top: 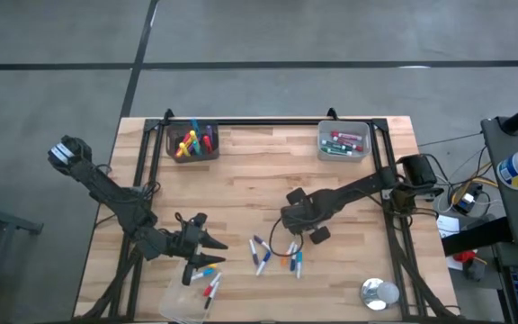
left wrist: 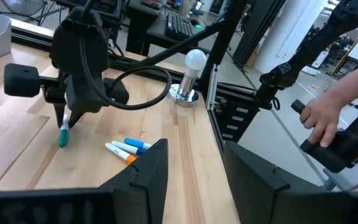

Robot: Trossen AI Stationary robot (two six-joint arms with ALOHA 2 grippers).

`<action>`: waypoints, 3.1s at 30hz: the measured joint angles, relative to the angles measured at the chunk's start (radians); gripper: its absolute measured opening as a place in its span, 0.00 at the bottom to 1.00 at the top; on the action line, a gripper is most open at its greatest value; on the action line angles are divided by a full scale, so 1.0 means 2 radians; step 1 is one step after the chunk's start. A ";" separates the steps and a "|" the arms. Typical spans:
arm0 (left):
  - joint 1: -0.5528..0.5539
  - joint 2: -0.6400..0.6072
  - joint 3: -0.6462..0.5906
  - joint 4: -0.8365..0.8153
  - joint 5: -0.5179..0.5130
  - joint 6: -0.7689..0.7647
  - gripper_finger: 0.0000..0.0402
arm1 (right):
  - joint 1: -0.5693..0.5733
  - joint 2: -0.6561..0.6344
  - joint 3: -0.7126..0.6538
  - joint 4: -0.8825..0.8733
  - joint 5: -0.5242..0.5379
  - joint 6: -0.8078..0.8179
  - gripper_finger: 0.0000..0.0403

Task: Pick & Place Markers
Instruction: Put the green and white highlighter pen into the transparent bin

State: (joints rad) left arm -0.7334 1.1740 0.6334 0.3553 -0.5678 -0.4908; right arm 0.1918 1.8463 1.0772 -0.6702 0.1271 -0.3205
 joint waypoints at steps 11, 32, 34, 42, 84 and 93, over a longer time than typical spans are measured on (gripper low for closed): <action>0.009 0.000 0.000 0.002 -0.022 0.023 0.37 | 0.000 0.004 0.063 0.017 -0.087 0.131 0.06; 0.037 0.000 0.000 -0.005 -0.095 0.052 0.37 | 0.023 0.003 0.276 0.055 -0.120 0.179 0.06; 0.044 0.000 0.000 -0.005 -0.095 0.052 0.37 | 0.022 0.003 0.277 0.075 -0.116 0.187 0.06; 0.051 0.000 0.000 -0.007 -0.092 0.049 0.37 | 0.015 0.003 0.277 0.100 -0.102 0.206 0.06; 0.059 -0.001 0.000 0.028 -0.046 0.064 0.10 | 0.013 0.007 0.276 0.101 -0.090 0.220 0.18; 0.054 -0.013 0.000 -0.071 0.179 -0.107 0.12 | 0.022 0.007 0.266 -0.013 -0.087 0.241 0.40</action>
State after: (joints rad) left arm -0.6246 1.1473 0.6342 0.2141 -0.2095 -0.7048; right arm 0.2352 1.8610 1.6086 -0.6961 -0.0479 0.1611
